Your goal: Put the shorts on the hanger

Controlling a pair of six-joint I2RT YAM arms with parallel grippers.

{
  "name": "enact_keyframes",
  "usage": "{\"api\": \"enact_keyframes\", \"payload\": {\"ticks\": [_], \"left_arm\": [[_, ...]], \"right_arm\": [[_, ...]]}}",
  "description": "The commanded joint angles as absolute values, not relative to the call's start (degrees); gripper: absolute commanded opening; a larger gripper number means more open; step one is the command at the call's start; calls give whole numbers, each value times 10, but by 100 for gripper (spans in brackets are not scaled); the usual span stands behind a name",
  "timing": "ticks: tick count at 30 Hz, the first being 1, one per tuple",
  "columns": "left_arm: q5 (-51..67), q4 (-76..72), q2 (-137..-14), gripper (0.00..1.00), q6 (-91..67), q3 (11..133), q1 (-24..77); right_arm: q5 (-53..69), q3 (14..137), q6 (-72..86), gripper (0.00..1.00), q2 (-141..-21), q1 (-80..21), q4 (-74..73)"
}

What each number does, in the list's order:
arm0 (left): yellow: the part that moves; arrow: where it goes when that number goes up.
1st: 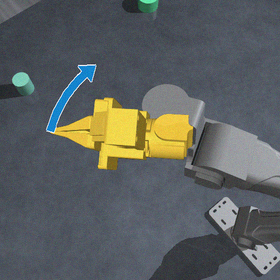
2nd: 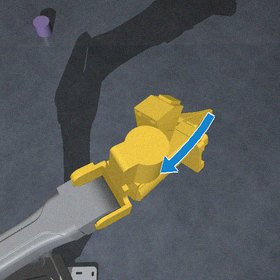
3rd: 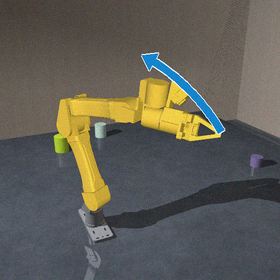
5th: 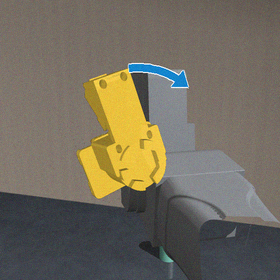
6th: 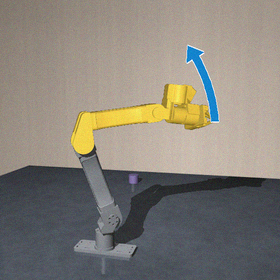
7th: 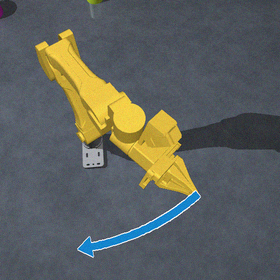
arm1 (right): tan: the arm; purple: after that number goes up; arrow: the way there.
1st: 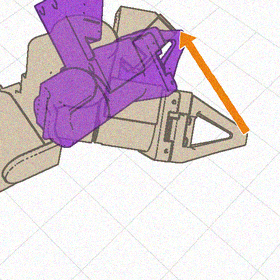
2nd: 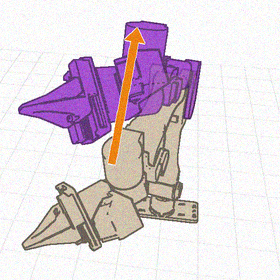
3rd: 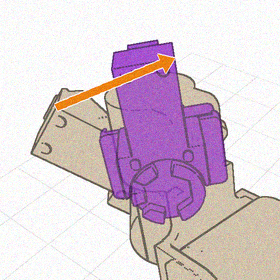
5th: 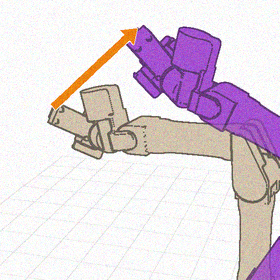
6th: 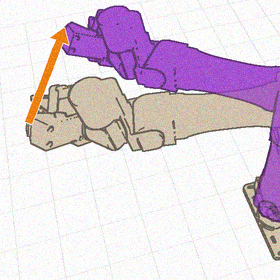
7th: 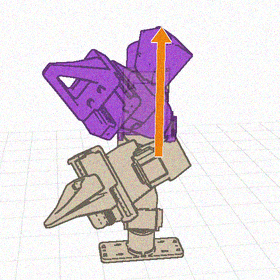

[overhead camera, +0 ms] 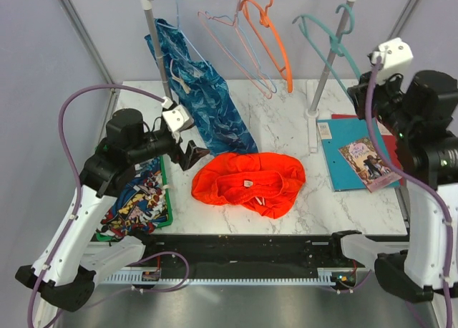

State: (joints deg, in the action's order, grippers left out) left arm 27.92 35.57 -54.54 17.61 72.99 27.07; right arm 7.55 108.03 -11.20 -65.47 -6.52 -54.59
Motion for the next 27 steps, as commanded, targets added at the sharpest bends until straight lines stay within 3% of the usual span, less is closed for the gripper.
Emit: {"api": "enact_keyframes", "payload": {"ticks": [1,13,23,27], "left_arm": [[276,331,-527,93,149,724,248],[286,340,-496,93,142,714,227],[301,347,-481,95,143,683,218],[301,347,-478,95,139,674,217]], "right_arm": [[43,1126,-64,0,-606,-64,-525],[408,1120,0,0,-648,-65,-521],[396,1137,0,0,-741,-81,-464],[337,1159,0,0,-774,-116,-447]]}}
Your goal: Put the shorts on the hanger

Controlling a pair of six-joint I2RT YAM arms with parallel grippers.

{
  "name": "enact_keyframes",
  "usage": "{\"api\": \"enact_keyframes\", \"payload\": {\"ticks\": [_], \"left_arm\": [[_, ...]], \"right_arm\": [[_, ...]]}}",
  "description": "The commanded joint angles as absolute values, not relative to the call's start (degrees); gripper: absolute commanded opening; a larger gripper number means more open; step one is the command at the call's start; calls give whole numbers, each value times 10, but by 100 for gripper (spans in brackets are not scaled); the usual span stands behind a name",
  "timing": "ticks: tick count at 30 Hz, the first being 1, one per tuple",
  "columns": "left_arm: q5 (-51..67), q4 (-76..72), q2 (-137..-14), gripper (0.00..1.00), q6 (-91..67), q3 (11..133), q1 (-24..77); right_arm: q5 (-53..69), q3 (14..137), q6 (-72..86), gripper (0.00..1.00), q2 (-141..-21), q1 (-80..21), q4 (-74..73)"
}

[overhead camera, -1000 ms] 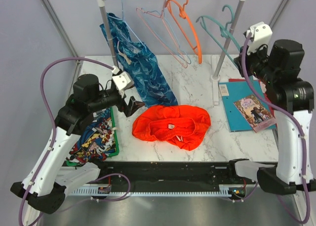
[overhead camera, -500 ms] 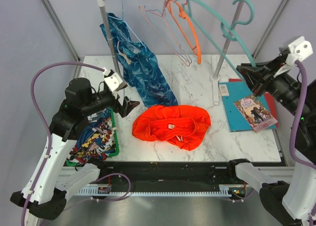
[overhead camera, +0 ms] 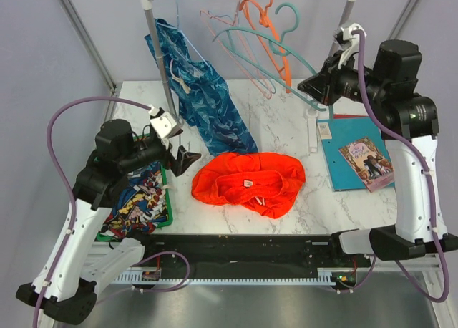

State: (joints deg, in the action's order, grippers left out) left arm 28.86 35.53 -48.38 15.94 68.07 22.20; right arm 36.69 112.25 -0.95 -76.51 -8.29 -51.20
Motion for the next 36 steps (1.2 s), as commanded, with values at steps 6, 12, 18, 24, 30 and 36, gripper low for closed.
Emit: {"api": "enact_keyframes", "payload": {"ticks": [6,12,18,24,30,36], "left_arm": [[294,347,-480,96,139,668,217],[290,348,-475,96,140,661,217],[294,345,-478,96,136,658,216],[298,342,-483,96,134,658,216],[300,342,-483,96,132,661,216],[309,345,-485,96,128,660,216]], "right_arm": [[241,1187,35,0,-825,-195,-423],[118,1209,43,0,-862,-224,-404],[4,1230,62,0,-876,-225,-396],[-75,1201,66,0,-848,-223,-393],[-115,1159,34,0,-811,-207,-394],[-55,1136,26,0,-789,-155,-425]]}}
